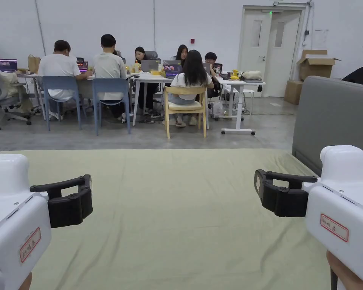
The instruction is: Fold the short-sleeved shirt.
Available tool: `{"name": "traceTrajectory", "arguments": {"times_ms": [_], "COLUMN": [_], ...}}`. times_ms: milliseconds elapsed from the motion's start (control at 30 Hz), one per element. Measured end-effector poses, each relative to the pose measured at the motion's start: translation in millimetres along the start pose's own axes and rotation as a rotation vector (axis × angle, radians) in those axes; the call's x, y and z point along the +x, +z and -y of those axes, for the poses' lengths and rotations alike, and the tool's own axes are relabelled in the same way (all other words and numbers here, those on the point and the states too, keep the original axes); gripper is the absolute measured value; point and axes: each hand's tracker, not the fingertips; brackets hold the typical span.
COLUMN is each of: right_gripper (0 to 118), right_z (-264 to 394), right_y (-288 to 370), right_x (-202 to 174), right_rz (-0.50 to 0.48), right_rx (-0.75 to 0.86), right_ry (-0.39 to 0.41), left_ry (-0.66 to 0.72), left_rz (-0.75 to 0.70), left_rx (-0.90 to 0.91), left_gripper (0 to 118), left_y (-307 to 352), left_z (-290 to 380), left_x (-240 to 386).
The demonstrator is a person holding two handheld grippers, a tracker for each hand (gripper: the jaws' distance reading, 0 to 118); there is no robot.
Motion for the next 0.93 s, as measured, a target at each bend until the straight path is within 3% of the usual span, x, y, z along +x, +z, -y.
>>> {"name": "traceTrajectory", "arguments": {"times_ms": [100, 267, 500, 600, 667, 800, 933], "right_gripper": [118, 118, 118, 118, 118, 118, 118], "right_z": [-2.1, -2.1, 2.0, 2.6, 3.6, -2.0, 3.5], "right_y": [0.5, -2.9, -1.3, -2.9, -0.6, -4.7, -14.4], "right_x": [4.8, 8.6, 22.2, 20.3, 20.5, 20.2, 21.3], "right_rz": [-0.005, 0.074, 0.064, 0.117, 0.071, 0.055, 0.089], "right_rx": [-0.006, 0.018, 0.057, 0.065, 0.093, 0.07, 0.042], "right_ry": [-0.101, -0.141, -0.348, -0.337, -0.3, -0.34, -0.322], "left_ry": [0.015, 0.005, 0.014, 0.005, 0.002, 0.018, 0.006], "left_rz": [0.009, 0.01, 0.017, 0.013, 0.013, 0.01, 0.015], "left_rx": [-0.005, -0.018, -0.024, -0.029, -0.036, -0.032, -0.026], "left_gripper": [118, 118, 118, 118, 118, 118, 118], "left_y": [-1.7, -4.5, -6.2, -7.4, -7.0, -7.5, -7.7], "left_z": [1.3, 1.9, 2.2, 3.7, 2.8, 3.4, 2.1], "left_x": [-0.8, 1.7, 2.2, 2.2, 3.3, 4.2, 5.5]}}
